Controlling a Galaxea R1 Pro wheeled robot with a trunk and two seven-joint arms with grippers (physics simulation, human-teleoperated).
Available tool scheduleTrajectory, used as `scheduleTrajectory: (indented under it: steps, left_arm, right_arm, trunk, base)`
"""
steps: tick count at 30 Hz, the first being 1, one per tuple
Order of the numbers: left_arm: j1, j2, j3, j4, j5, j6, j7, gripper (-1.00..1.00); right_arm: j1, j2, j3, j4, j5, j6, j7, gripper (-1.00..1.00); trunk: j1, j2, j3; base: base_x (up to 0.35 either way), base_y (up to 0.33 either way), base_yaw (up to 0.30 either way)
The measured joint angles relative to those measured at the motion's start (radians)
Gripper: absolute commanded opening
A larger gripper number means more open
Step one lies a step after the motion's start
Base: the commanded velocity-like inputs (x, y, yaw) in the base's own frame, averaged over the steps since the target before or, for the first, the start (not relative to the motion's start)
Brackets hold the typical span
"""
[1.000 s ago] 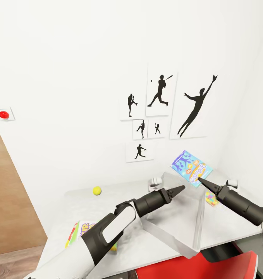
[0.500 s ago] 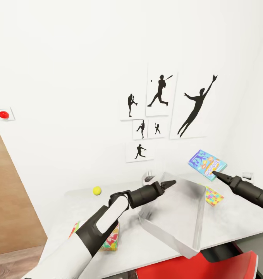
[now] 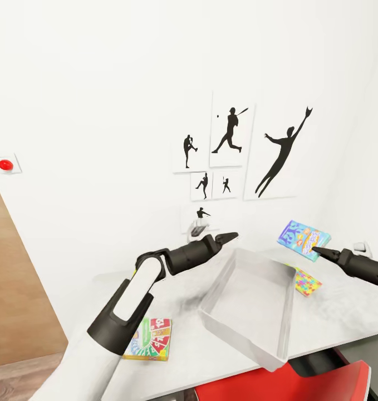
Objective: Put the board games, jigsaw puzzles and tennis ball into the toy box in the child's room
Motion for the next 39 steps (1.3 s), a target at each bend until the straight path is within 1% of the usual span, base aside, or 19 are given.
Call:
scheduleTrajectory:
  steps: [2,3,5,6,8,10,11,14,15,18,19,22,23,25,27,28,29,33,39]
  left_arm:
    - [0.001,0.001,0.017,-0.031,0.006,0.017,0.058,1.00]
    - [0.001,0.001,0.017,-0.032,0.006,0.017,0.060,1.00]
    - [0.000,0.002,0.029,-0.052,0.023,0.028,0.118,1.00]
    - [0.000,0.002,0.029,-0.052,0.024,0.028,0.119,1.00]
    - [-0.001,0.003,0.042,-0.065,0.049,0.035,0.170,1.00]
    - [-0.002,0.005,0.062,-0.073,0.079,0.040,0.218,1.00]
    - [-0.002,0.005,0.062,-0.073,0.080,0.040,0.219,1.00]
    - [-0.001,0.007,0.100,-0.083,0.122,0.044,0.277,1.00]
    - [-0.001,0.007,0.100,-0.084,0.123,0.044,0.278,1.00]
    - [0.000,0.009,0.129,-0.094,0.161,0.047,0.314,1.00]
    - [0.000,0.009,0.130,-0.094,0.162,0.047,0.314,1.00]
    - [0.001,0.013,0.144,-0.100,0.191,0.048,0.334,1.00]
    - [0.001,0.013,0.144,-0.100,0.192,0.048,0.334,1.00]
    - [0.000,0.015,0.149,-0.102,0.203,0.049,0.342,1.00]
    - [-0.001,0.016,0.151,-0.103,0.210,0.050,0.347,1.00]
    - [-0.002,0.017,0.152,-0.103,0.212,0.051,0.349,1.00]
    - [-0.002,0.017,0.152,-0.103,0.213,0.051,0.349,1.00]
    - [-0.004,0.020,0.154,-0.099,0.218,0.051,0.354,1.00]
    - [-0.006,0.022,0.155,-0.095,0.220,0.052,0.356,1.00]
  right_arm:
    - [-0.003,-0.015,0.064,0.009,-0.001,0.000,0.002,-1.00]
    - [-0.003,-0.016,0.065,0.009,-0.001,0.000,0.002,-1.00]
    - [-0.004,-0.023,0.126,0.016,-0.010,0.000,0.007,-1.00]
    - [-0.005,-0.023,0.127,0.016,-0.009,0.000,0.007,-1.00]
    - [-0.006,-0.025,0.171,0.020,-0.032,0.001,0.016,-1.00]
    - [-0.005,-0.027,0.206,0.025,-0.055,0.000,0.021,-1.00]
    - [-0.006,-0.027,0.206,0.025,-0.053,0.000,0.020,-1.00]
    - [-0.007,-0.026,0.261,0.036,-0.074,0.000,0.009,-1.00]
    - [-0.007,-0.026,0.262,0.037,-0.073,-0.001,0.009,-1.00]
    - [-0.021,-0.022,0.332,0.059,-0.087,0.000,-0.005,-1.00]
    - [-0.022,-0.023,0.332,0.059,-0.088,0.000,-0.005,-1.00]
    - [-0.056,-0.020,0.401,0.088,-0.094,0.000,-0.013,-1.00]
    - [-0.056,-0.020,0.402,0.088,-0.094,0.000,-0.013,-1.00]
    - [-0.075,-0.019,0.443,0.113,-0.095,0.000,-0.016,-1.00]
    - [-0.089,-0.019,0.474,0.140,-0.095,0.000,-0.016,-1.00]
    - [-0.096,-0.021,0.484,0.150,-0.095,0.000,-0.015,-1.00]
    - [-0.096,-0.021,0.484,0.150,-0.095,0.000,-0.015,-1.00]
    - [-0.115,-0.027,0.511,0.177,-0.098,0.000,-0.016,-1.00]
    - [-0.130,-0.026,0.521,0.202,-0.100,0.000,-0.017,-1.00]
  trunk:
    - [0.000,0.000,0.000]
    - [0.000,0.000,0.000]
    - [0.000,0.000,0.000]
    - [0.000,0.000,0.000]
    - [0.000,0.000,0.000]
    - [0.000,0.000,0.000]
    - [0.000,0.000,0.000]
    - [0.000,0.000,0.000]
    - [0.000,0.000,0.000]
    - [0.000,0.000,0.000]
    - [0.000,0.000,0.000]
    - [0.000,0.000,0.000]
    - [0.000,0.000,0.000]
    - [0.000,0.000,0.000]
    - [0.000,0.000,0.000]
    - [0.000,0.000,0.000]
    - [0.000,0.000,0.000]
    - [0.000,0.000,0.000]
    - [0.000,0.000,0.000]
  base:
    - [0.000,0.000,0.000]
    - [0.000,0.000,0.000]
    - [0.000,0.000,0.000]
    - [0.000,0.000,0.000]
    - [0.000,0.000,0.000]
    - [0.000,0.000,0.000]
    - [0.000,0.000,0.000]
    - [0.000,0.000,0.000]
    - [0.000,0.000,0.000]
    - [0.000,0.000,0.000]
    - [0.000,0.000,0.000]
    - [0.000,0.000,0.000]
    - [0.000,0.000,0.000]
    - [0.000,0.000,0.000]
    - [0.000,0.000,0.000]
    - [0.000,0.000,0.000]
    - [0.000,0.000,0.000]
    - [0.000,0.000,0.000]
    - [0.000,0.000,0.000]
